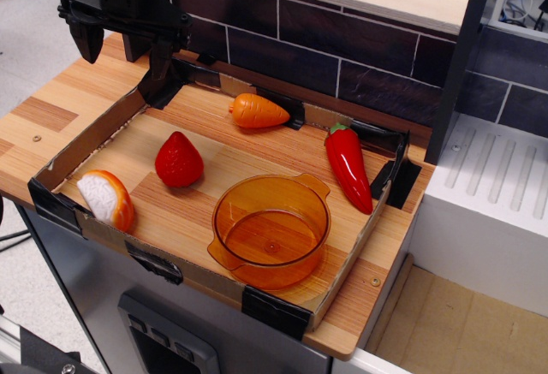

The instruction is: Put carrot in pot

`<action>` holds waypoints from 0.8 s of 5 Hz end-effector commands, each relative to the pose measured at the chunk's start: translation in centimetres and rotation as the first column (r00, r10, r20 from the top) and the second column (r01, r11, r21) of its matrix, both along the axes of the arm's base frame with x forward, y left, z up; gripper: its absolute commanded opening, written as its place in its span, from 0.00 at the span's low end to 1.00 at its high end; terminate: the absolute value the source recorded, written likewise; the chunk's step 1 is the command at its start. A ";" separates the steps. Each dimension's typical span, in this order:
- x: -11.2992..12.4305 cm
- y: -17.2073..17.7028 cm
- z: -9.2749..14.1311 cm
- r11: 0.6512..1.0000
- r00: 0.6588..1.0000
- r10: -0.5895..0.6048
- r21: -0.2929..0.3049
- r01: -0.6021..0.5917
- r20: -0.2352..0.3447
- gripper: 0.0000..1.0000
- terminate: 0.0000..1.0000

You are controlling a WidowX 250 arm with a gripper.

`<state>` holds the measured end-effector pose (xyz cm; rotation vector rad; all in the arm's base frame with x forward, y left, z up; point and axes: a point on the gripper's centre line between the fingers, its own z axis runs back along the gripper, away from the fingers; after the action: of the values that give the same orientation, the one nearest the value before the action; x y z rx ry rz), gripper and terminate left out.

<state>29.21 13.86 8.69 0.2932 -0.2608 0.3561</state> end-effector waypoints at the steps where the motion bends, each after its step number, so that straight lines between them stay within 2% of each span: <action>1: 0.0 0.0 0.0 1.000 1.000 0.000 0.000 0.000 0.000 1.00 0.00; 2: 1.0 -1.3 0.0 0.987 0.987 -0.159 0.004 0.159 0.017 1.00 0.00; 3: 1.5 -3.1 1.1 0.922 0.921 -0.387 -0.011 0.388 0.029 1.00 0.00; 4: 1.9 -5.2 1.9 0.796 0.797 -0.602 -0.036 0.604 0.055 1.00 0.00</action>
<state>30.88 8.38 8.60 0.1066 -0.3038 -0.2969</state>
